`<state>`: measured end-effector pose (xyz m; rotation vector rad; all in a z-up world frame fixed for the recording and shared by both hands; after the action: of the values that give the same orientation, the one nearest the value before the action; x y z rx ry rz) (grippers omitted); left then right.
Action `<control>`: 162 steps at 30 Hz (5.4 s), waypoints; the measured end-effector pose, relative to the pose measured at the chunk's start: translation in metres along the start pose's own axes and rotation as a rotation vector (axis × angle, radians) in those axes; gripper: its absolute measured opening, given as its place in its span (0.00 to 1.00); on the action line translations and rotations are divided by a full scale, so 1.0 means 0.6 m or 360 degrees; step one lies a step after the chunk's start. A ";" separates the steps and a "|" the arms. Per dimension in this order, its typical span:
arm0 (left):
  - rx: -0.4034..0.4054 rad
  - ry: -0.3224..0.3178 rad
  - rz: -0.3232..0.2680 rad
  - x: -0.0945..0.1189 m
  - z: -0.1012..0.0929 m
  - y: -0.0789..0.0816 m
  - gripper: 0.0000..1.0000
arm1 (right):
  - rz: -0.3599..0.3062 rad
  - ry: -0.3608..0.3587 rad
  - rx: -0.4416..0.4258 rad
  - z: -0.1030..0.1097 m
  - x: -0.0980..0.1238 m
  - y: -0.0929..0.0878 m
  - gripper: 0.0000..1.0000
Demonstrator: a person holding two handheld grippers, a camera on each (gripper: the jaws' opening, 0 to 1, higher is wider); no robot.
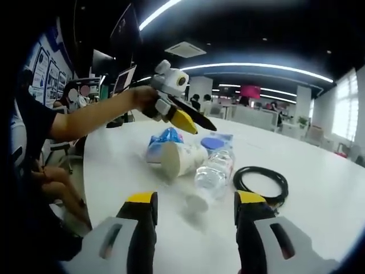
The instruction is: Arrange the tabletop items into an orderly group along one side of the table until the central work area is clear of visible clutter.
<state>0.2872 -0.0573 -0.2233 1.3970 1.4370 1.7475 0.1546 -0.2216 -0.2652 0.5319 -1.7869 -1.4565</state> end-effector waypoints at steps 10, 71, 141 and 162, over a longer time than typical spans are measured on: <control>0.0020 -0.0030 -0.0001 -0.016 -0.015 -0.009 0.66 | 0.0003 0.0007 0.0000 0.000 -0.011 -0.001 0.50; 0.0000 -0.0198 0.0082 -0.053 0.033 -0.035 0.48 | 0.0096 -0.0030 0.0007 -0.017 -0.052 -0.035 0.36; -0.0030 -0.0245 0.0159 -0.056 0.010 -0.053 0.56 | -0.0022 -0.0163 0.0061 -0.040 -0.044 0.010 0.21; -0.0048 -0.0253 0.0176 -0.057 0.019 -0.052 0.57 | -0.0088 -0.0205 0.0079 -0.051 -0.040 0.041 0.20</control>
<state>0.3030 -0.0708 -0.2664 1.5879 1.2660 1.6751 0.1965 -0.2174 -0.2464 0.5269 -1.9270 -1.5169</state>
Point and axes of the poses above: the point that each gripper's makers call its tool centre point, and the gripper's own axes: x roughly backward along the fingers, z roughly to its left, y roughly out of its top, the point moved 5 cm from there along x, roughly backward along the fingers, and after that the axes turned 3 degrees about -x, right-handed, at the moved point
